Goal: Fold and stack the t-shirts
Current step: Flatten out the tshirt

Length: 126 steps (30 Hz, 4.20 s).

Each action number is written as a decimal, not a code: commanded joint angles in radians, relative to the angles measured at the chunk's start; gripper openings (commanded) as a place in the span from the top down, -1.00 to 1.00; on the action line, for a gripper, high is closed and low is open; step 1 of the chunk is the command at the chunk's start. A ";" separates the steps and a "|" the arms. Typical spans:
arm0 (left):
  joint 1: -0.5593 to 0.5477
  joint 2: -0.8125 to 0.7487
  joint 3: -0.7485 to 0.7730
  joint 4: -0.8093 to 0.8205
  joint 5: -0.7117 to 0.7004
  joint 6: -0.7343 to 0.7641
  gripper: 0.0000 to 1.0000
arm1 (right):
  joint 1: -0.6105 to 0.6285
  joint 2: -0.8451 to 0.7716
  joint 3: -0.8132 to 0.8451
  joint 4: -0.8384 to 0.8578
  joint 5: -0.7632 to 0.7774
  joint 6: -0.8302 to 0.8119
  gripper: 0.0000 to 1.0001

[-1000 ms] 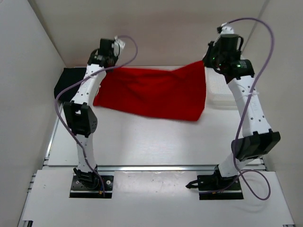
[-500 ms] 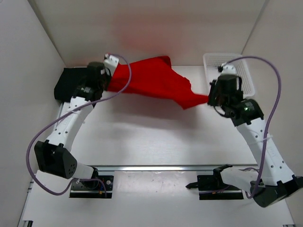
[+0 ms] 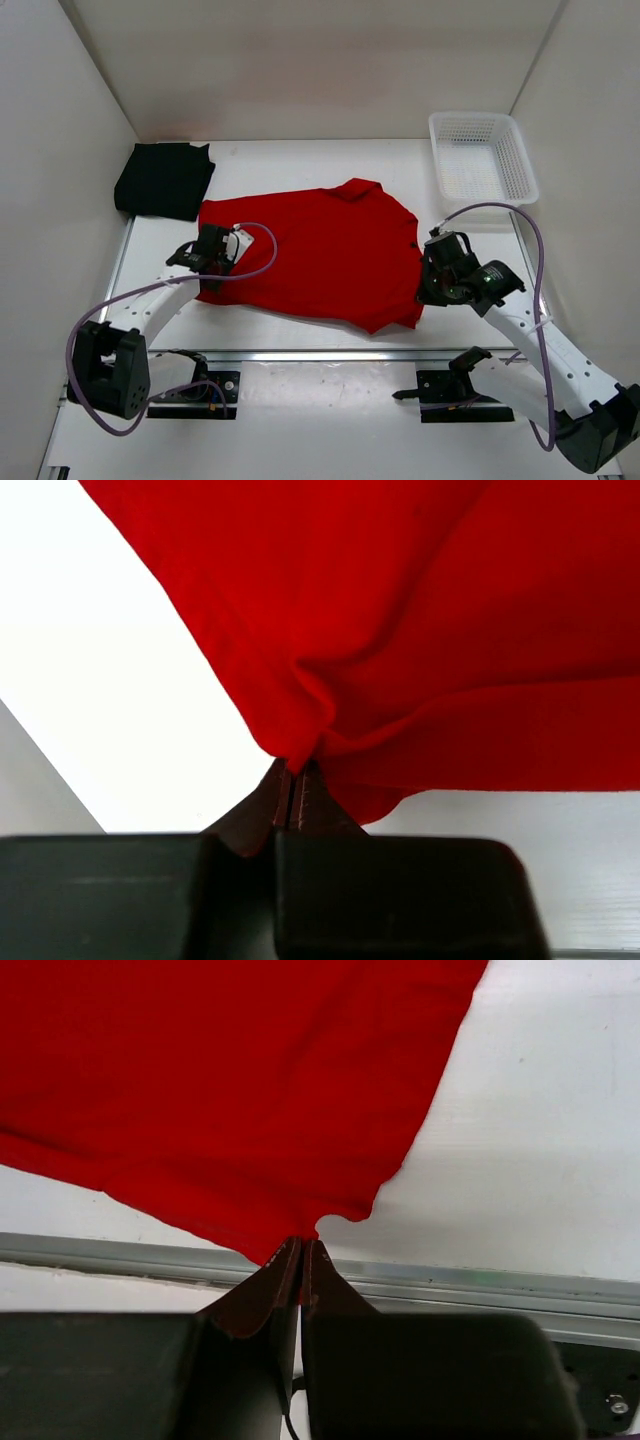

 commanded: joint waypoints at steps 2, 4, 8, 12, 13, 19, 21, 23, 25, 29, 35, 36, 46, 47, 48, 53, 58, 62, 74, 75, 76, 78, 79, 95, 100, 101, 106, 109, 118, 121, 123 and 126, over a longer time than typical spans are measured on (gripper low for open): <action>0.002 -0.047 -0.031 0.022 -0.019 0.026 1.00 | -0.058 -0.001 -0.004 0.088 -0.075 -0.029 1.00; 0.005 -0.062 -0.022 0.019 -0.025 0.030 1.00 | -0.082 0.030 0.010 0.105 -0.081 -0.065 1.00; 0.011 -0.053 0.024 0.042 -0.080 0.046 1.00 | -0.132 0.119 0.054 0.197 -0.133 -0.183 1.00; -0.001 -0.080 0.154 0.004 -0.074 0.079 1.00 | -0.191 0.190 0.183 0.187 -0.106 -0.267 1.00; -0.006 -0.105 0.167 -0.017 -0.031 0.084 1.00 | -0.204 0.184 0.198 0.170 -0.104 -0.281 1.00; -0.014 -0.090 0.069 -0.015 -0.008 0.070 1.00 | -0.282 0.095 0.087 0.114 -0.121 -0.344 1.00; -0.027 0.006 0.099 0.042 0.010 0.079 1.00 | -0.314 0.110 0.105 0.152 -0.138 -0.375 1.00; -0.038 0.142 0.268 0.029 0.013 0.078 1.00 | -0.349 0.223 0.282 0.208 -0.110 -0.416 1.00; -0.044 0.315 0.548 -0.054 0.059 0.047 1.00 | -0.324 0.352 0.510 0.208 0.033 -0.483 1.00; -0.029 0.692 1.375 -0.249 0.078 0.000 1.00 | -0.268 0.576 0.978 0.182 0.162 -0.525 0.99; -0.023 0.833 1.835 -0.226 -0.008 -0.002 1.00 | -0.320 0.509 1.044 0.189 0.163 -0.501 1.00; -0.015 0.741 1.644 -0.152 0.006 -0.006 1.00 | -0.323 0.447 0.972 0.191 0.161 -0.496 0.99; -0.043 0.308 0.571 -0.007 0.136 0.014 1.00 | -0.166 0.104 0.358 0.081 0.117 -0.286 1.00; -0.043 0.288 0.475 -0.004 0.138 0.026 1.00 | -0.144 0.081 0.326 0.070 0.100 -0.254 1.00; -0.044 0.274 0.405 -0.005 0.142 0.035 1.00 | -0.132 0.070 0.257 0.067 0.082 -0.237 1.00; -0.041 0.303 0.222 -0.001 0.130 0.031 0.89 | -0.152 0.013 0.012 0.154 -0.058 -0.179 1.00; -0.032 0.309 0.165 -0.034 0.135 -0.015 0.19 | -0.150 0.013 -0.046 0.189 -0.092 -0.163 0.99; 0.000 0.200 0.226 -0.112 0.130 -0.129 -0.98 | -0.159 0.029 -0.030 0.197 -0.093 -0.189 1.00; 0.176 0.168 0.263 -0.324 0.407 -0.420 -0.35 | -0.129 0.081 0.013 0.188 -0.152 -0.191 1.00; 0.190 0.194 0.280 -0.332 0.430 -0.448 -0.26 | -0.126 0.090 0.020 0.182 -0.147 -0.194 1.00; 0.224 0.202 0.285 -0.333 0.484 -0.480 -0.21 | -0.127 0.093 0.020 0.174 -0.148 -0.186 1.00; 0.261 0.199 0.261 -0.309 0.518 -0.532 -0.13 | -0.136 0.099 0.037 0.142 -0.145 -0.185 1.00; 0.269 0.184 0.230 -0.300 0.535 -0.564 -0.15 | -0.132 0.102 0.039 0.146 -0.147 -0.188 1.00; 0.362 0.235 0.030 -0.101 0.541 -0.815 -0.56 | -0.147 0.174 0.169 0.027 -0.161 -0.157 1.00; 0.362 0.280 -0.008 -0.054 0.572 -0.842 -0.48 | -0.168 0.179 0.169 0.041 -0.173 -0.178 1.00; 0.362 0.279 -0.005 -0.048 0.579 -0.839 -0.35 | -0.181 0.182 0.166 0.047 -0.173 -0.175 1.00; 0.358 0.279 -0.010 -0.044 0.592 -0.838 0.18 | -0.199 0.191 0.180 0.047 -0.175 -0.205 1.00; 0.361 0.278 -0.008 -0.040 0.595 -0.829 0.70 | -0.208 0.191 0.189 0.031 -0.176 -0.215 1.00; 0.351 0.339 0.227 -0.040 0.737 -0.743 1.00 | -0.346 0.225 0.230 0.132 -0.191 -0.298 1.00; 0.353 0.554 0.605 -0.158 0.863 -0.692 1.00 | -0.476 0.367 0.482 0.215 -0.242 -0.372 1.00; 0.350 0.617 0.879 -0.156 0.917 -0.636 1.00 | -0.504 0.466 0.724 0.206 -0.180 -0.434 1.00; 0.309 0.613 1.180 -0.169 0.764 -0.518 1.00 | -0.481 0.556 1.040 0.199 -0.106 -0.471 1.00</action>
